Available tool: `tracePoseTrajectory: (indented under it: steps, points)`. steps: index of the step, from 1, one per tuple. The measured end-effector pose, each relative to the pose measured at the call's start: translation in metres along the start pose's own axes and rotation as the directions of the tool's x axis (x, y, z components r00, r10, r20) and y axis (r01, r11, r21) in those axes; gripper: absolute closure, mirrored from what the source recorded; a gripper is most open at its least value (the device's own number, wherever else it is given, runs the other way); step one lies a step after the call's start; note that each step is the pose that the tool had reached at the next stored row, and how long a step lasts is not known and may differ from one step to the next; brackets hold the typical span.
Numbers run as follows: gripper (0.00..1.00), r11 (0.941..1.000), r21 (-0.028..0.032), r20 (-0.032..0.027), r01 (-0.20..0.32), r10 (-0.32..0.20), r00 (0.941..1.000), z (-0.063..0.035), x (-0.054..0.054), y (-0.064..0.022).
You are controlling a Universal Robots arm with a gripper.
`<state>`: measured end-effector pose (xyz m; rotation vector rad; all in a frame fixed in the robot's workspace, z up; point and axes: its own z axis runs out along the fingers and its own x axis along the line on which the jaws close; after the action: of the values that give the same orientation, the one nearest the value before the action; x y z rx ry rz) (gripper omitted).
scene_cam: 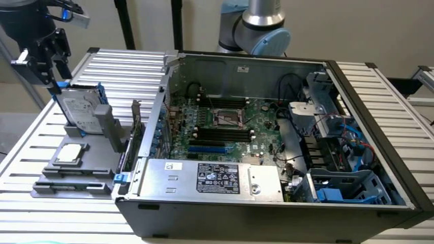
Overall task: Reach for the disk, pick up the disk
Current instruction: 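Pick up the disk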
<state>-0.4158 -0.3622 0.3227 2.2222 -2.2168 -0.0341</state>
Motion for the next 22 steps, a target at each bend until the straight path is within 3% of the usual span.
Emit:
tracePoseTrajectory:
  steps: [22]
  points:
    - [0.40, 0.9994, 0.0005, -0.0034, -0.034, 0.034, 0.9994, 0.0248, 0.000, 0.0015]
